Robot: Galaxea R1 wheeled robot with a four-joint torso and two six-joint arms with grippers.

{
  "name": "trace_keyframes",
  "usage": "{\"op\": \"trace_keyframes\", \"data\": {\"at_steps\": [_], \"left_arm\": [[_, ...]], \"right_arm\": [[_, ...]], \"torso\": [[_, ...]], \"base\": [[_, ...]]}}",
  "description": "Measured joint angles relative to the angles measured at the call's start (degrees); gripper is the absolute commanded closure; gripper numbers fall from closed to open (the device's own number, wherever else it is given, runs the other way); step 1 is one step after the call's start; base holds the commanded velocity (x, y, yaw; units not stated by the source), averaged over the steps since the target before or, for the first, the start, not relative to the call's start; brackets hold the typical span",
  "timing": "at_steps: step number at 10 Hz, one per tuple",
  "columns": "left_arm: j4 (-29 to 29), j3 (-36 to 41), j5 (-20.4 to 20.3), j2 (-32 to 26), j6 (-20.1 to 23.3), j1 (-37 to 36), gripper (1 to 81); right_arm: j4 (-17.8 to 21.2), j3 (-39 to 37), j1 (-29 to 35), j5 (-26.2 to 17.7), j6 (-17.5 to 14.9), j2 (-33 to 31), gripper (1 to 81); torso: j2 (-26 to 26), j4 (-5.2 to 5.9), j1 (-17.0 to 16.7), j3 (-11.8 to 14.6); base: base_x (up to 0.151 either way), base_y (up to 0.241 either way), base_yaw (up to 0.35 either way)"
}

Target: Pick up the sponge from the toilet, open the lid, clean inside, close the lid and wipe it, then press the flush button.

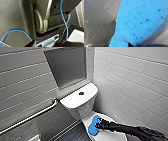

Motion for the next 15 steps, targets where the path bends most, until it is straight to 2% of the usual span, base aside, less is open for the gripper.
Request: {"op": "trace_keyframes", "data": {"at_steps": [2,4,5,6,10,15], "left_arm": [[0.0,0.0,0.1,0.3,0.0,0.0,1.0],[0.0,0.0,0.2,0.3,0.0,0.0,1.0],[0.0,0.0,0.2,0.3,0.0,0.0,1.0],[0.0,0.0,0.1,0.3,0.0,0.0,1.0],[0.0,0.0,0.1,0.6,0.1,0.0,1.0],[0.0,0.0,0.1,0.6,0.1,0.0,1.0]], "right_arm": [[0.0,-2.7,-1.5,1.3,0.1,0.6,81.1],[0.1,-1.8,-2.7,3.4,0.2,-0.2,81.1],[0.1,0.1,-4.9,5.9,0.3,-1.2,81.1],[0.1,3.2,-7.5,8.7,0.5,-3.3,81.1],[0.1,14.9,-11.5,9.5,1.7,-14.3,81.1],[1.3,21.7,-18.2,17.1,2.6,-27.1,81.1]], "torso": [[0.0,0.0,0.0,0.0],[0.0,0.0,0.0,0.0],[0.0,0.0,0.0,0.0],[0.0,0.0,0.0,0.0],[0.0,0.0,0.0,0.0],[0.0,0.0,0.0,0.0]], "base": [[0.0,0.0,0.0],[0.0,0.0,0.0],[0.0,0.0,0.0],[0.0,0.0,0.0],[0.0,0.0,0.0],[0.0,0.0,0.0]]}}
